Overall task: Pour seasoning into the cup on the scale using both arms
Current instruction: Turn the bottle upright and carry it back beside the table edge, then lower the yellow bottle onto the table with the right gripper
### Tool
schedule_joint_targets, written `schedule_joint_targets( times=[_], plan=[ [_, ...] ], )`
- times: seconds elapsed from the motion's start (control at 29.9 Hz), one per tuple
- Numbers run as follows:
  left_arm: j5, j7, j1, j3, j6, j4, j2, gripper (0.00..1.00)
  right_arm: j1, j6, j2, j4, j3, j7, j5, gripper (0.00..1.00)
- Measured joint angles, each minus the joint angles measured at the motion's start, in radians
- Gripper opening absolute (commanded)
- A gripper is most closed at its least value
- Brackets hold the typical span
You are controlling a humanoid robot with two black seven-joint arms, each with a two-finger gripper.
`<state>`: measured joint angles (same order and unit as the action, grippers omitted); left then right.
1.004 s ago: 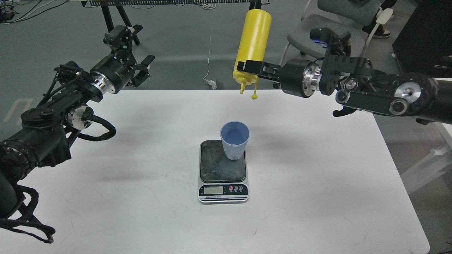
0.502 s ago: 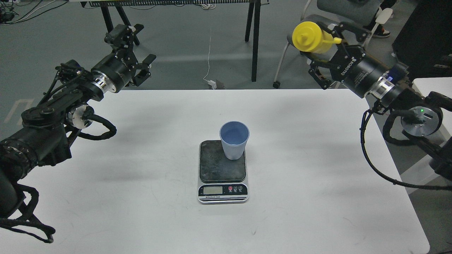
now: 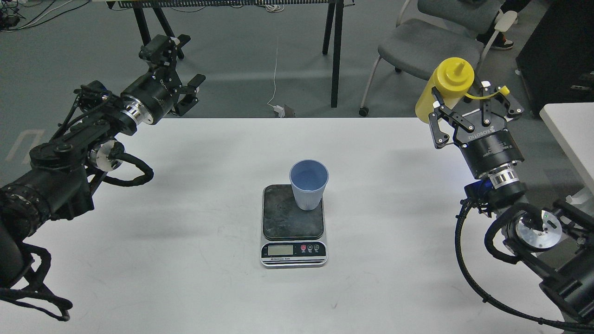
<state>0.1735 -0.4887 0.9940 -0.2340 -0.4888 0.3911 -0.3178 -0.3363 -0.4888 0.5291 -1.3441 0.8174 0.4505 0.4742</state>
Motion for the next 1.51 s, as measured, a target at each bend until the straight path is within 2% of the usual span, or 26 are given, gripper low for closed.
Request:
schedule_joint_targets(
  times=[0.07,0.17,0.47,0.77,1.14,1.51],
  plan=[
    [0.005,0.0,-0.001,0.0,0.0,0.0,0.002,0.97,0.05,0.0,-0.016,-0.011,0.013,0.027,0.0,0.44],
    [0.006,0.0,-0.001,0.0,0.0,0.0,0.003,0.97,0.101,0.0,-0.035,-0.014,0.018,0.037,-0.001,0.44],
    [0.008,0.0,0.002,0.002,0.0,0.0,0.002,0.97,0.159,0.0,-0.077,0.012,0.024,0.038,-0.008,0.45],
    [0.014,0.0,-0.001,0.002,0.0,0.0,0.003,0.97,0.16,0.0,-0.117,0.141,0.032,0.038,-0.002,0.45],
    [0.017,0.0,0.001,0.002,0.0,0.001,0.002,0.97,0.157,0.0,-0.168,0.219,0.025,0.038,-0.004,0.45],
    [0.031,0.0,0.008,0.001,0.0,0.008,0.004,0.97,0.169,0.0,-0.184,0.234,0.013,0.038,-0.009,0.46]
  ],
)
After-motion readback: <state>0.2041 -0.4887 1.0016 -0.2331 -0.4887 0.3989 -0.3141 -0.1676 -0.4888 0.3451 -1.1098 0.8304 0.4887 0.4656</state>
